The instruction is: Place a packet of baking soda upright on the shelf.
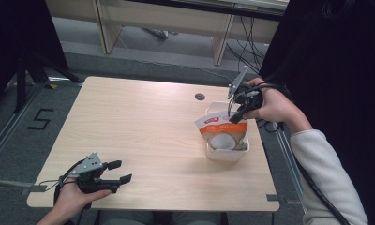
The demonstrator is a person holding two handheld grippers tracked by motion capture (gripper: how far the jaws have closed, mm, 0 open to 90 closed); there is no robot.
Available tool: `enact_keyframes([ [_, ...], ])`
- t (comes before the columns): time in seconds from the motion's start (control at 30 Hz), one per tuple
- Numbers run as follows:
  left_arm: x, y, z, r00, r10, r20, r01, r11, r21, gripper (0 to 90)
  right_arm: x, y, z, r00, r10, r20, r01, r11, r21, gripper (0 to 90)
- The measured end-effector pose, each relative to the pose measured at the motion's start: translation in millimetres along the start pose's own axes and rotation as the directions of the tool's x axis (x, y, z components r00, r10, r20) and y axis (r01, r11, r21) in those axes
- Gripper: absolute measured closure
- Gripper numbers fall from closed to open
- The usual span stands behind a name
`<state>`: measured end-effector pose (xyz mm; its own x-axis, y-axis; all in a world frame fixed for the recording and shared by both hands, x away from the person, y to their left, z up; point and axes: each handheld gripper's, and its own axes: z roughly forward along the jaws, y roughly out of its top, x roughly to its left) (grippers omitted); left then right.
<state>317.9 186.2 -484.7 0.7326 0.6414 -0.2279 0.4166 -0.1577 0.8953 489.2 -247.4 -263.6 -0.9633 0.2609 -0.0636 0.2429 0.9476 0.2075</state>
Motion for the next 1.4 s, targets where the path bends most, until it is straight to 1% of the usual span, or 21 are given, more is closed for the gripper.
enact_keyframes([
  [0.2, -0.1, 0.0, 0.2, 1.0, -0.001, 0.001, 0.001, 1.0, -0.001, 28.7, 0.0, -1.8, 2.3, 1.0, 0.001, -0.001, -0.001, 1.0, 0.006, 90.0],
  [0.3, 0.1, 0.0, 0.2, 1.0, -0.001, 0.002, 0.001, 1.0, 0.0, 28.7, -0.9, -2.8, 3.9, 1.0, -0.007, -0.001, 0.007, 0.9998, 0.018, 90.0],
  [0.37, -0.1, 0.0, 0.1, 1.0, -0.001, 0.001, 0.001, 1.0, -0.001, 28.7, -0.6, -3.6, 3.8, 0.9999, 0.0, 0.011, 0.0, 0.9997, 0.023, 90.0],
  [0.4, 0.0, 0.0, 0.1, 1.0, -0.001, 0.001, 0.001, 1.0, 0.0, 28.7, -0.6, -4.0, 3.8, 0.9999, 0.005, 0.01, -0.005, 0.9998, 0.021, 90.0],
  [0.43, 0.1, 0.0, 0.2, 1.0, -0.001, 0.001, 0.001, 1.0, 0.0, 28.7, -1.2, -4.3, 4.4, 1.0, 0.0, 0.002, 0.0, 0.9998, 0.021, 90.0],
  [0.6, -0.1, 0.0, 0.2, 1.0, -0.002, 0.001, 0.002, 1.0, -0.001, 28.7, -1.5, -5.7, 8.7, 1.0, 0.0, -0.002, 0.0, 0.9997, 0.023, 90.0],
  [0.63, -0.1, 0.0, 0.2, 1.0, -0.002, 0.001, 0.002, 1.0, -0.001, 28.7, -0.9, -6.0, 9.1, 1.0, 0.009, 0.001, -0.009, 0.9996, 0.025, 90.0],
  [0.77, 0.0, 0.0, 0.2, 1.0, -0.003, 0.0, 0.003, 1.0, -0.001, 28.7, -1.8, -7.3, 12.0, 0.9999, 0.01, -0.004, -0.01, 0.9995, 0.03, 90.0],
  [0.8, 0.1, 0.0, 0.2, 1.0, -0.002, 0.0, 0.002, 1.0, -0.001, 28.7, -0.7, -7.2, 12.3, 0.9996, 0.027, 0.005, -0.027, 0.9989, 0.039, 90.0],
  [0.83, 0.0, 0.0, 0.3, 1.0, -0.001, 0.0, 0.001, 1.0, 0.0, 28.7, -1.7, -7.4, 12.8, 0.9999, 0.015, -0.002, -0.015, 0.9992, 0.038, 90.0],
  [0.93, -0.2, 0.1, 0.2, 1.0, -0.002, 0.0, 0.002, 1.0, -0.002, 28.7, -1.1, -7.9, 13.3, 0.9998, 0.019, -0.001, -0.019, 0.999, 0.04, 90.0],
  [0.97, -0.1, 0.1, 0.1, 1.0, -0.001, -0.001, 0.001, 1.0, -0.001, 28.7, -1.7, -8.0, 13.9, 0.9999, 0.011, -0.004, -0.011, 0.9992, 0.039, 90.0],
  [1.1, -0.2, 0.0, 0.2, 1.0, -0.001, 0.0, 0.001, 1.0, -0.002, 28.7, -1.6, -8.6, 14.4, 0.9998, 0.018, -0.001, -0.018, 0.9989, 0.042, 90.0],
  [1.27, -0.1, 0.1, 0.2, 1.0, -0.001, 0.0, 0.001, 1.0, -0.001, 28.7, -2.1, -9.5, 15.8, 0.9999, 0.01, -0.007, -0.01, 0.9988, 0.047, 90.0],
  [1.3, 0.4, 0.1, -0.3, 1.0, 0.007, -0.001, -0.007, 1.0, 0.006, 28.7, -2.2, -9.7, 16.1, 0.9999, 0.01, -0.009, -0.01, 0.9988, 0.048, 90.0],
  [1.4, 0.1, 0.0, 0.1, 1.0, 0.001, 0.0, -0.001, 1.0, 0.001, 28.6, -2.1, -10.2, 16.7, 0.9999, 0.015, -0.005, -0.014, 0.9985, 0.053, 90.0],
])
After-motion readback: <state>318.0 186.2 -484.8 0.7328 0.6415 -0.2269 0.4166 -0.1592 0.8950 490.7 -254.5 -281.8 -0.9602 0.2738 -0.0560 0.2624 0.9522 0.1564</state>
